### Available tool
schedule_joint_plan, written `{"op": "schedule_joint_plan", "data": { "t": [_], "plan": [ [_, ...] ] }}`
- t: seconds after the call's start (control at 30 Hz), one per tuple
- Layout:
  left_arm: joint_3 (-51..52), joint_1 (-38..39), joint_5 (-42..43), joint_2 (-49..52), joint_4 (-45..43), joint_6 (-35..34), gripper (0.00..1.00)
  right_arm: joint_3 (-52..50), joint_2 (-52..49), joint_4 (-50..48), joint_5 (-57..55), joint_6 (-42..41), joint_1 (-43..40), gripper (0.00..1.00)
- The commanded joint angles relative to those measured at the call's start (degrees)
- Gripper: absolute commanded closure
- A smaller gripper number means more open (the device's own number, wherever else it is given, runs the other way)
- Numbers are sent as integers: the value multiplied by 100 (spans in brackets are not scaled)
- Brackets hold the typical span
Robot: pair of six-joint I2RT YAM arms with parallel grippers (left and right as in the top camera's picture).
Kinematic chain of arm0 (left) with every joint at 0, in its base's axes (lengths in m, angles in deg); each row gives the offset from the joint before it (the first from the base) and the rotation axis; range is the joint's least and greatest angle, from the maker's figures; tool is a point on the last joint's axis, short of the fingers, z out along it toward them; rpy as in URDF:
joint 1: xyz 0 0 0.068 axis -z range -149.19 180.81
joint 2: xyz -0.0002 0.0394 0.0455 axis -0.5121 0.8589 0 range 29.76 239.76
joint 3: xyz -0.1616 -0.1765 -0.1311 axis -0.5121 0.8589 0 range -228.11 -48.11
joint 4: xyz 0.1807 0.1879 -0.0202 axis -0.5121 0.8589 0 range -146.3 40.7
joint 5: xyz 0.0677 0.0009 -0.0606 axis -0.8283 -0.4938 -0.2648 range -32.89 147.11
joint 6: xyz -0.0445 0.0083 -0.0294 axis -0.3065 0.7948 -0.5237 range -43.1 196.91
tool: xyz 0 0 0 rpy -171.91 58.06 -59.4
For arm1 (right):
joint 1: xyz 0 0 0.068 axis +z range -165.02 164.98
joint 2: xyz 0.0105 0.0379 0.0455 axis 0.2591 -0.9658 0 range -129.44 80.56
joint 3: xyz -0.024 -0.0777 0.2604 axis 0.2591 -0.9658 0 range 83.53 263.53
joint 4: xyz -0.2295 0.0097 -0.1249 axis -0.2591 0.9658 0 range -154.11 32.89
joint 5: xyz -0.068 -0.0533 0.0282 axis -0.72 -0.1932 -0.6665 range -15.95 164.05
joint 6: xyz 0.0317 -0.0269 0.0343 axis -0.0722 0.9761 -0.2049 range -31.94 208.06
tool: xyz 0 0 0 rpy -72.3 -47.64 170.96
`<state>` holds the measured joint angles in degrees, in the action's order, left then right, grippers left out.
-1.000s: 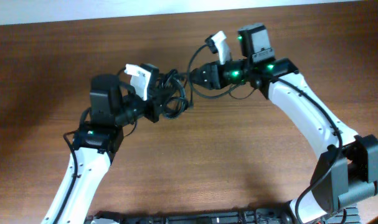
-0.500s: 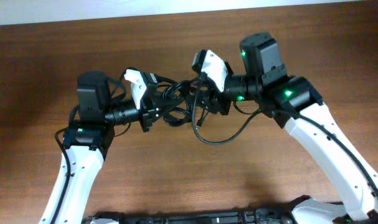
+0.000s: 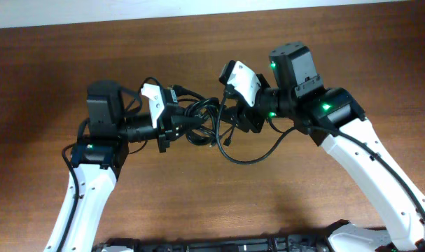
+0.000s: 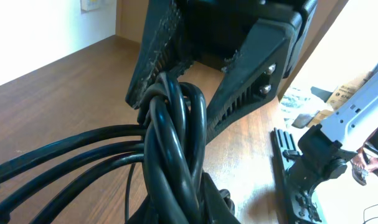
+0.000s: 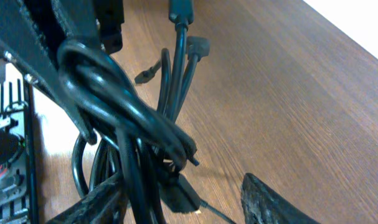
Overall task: Untangle cables
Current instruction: 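Grasp the cable loops with the left gripper beside the right gripper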
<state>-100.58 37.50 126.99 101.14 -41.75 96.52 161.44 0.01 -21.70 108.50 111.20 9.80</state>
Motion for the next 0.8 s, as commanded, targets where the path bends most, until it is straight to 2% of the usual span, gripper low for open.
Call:
{"op": "schedule_joint_plan", "data": {
  "t": [0.0, 0.1, 0.23, 0.27, 0.4, 0.5, 0.57, 0.63, 0.77],
  "plan": [
    [-164, -22, 173, -24, 4, 503, 100, 96, 420, 105, -68, 44, 35, 43],
    [-164, -22, 173, -24, -197, 542, 100, 96, 660, 330, -66, 37, 35, 42],
    [-164, -22, 302, -24, -632, 542, 100, 96, 697, 387, -66, -916, 28, 42],
    [-164, -22, 525, -24, -863, 542, 100, 96, 695, 387, -66, -1117, 28, 38],
    [-164, -11, 859, -24, -1624, 522, 100, 96, 691, 295, -66, -1565, 28, 36],
    [-164, 9, 852, -24, -2087, -122, 100, 96, 691, 42, -63, -1971, 28, 34],
    [-164, 122, 831, -24, -2350, -446, 100, 96, 671, -107, -63, -2378, 31, 27],
    [-164, 247, 831, -24, -2684, -850, 100, 96, 599, -212, -46, -2516, 31, 27],
    [-164, 420, 380, -24, -2778, -994, 100, 96, 531, -490, 240, -2601, 31, 29]
  ]
}}
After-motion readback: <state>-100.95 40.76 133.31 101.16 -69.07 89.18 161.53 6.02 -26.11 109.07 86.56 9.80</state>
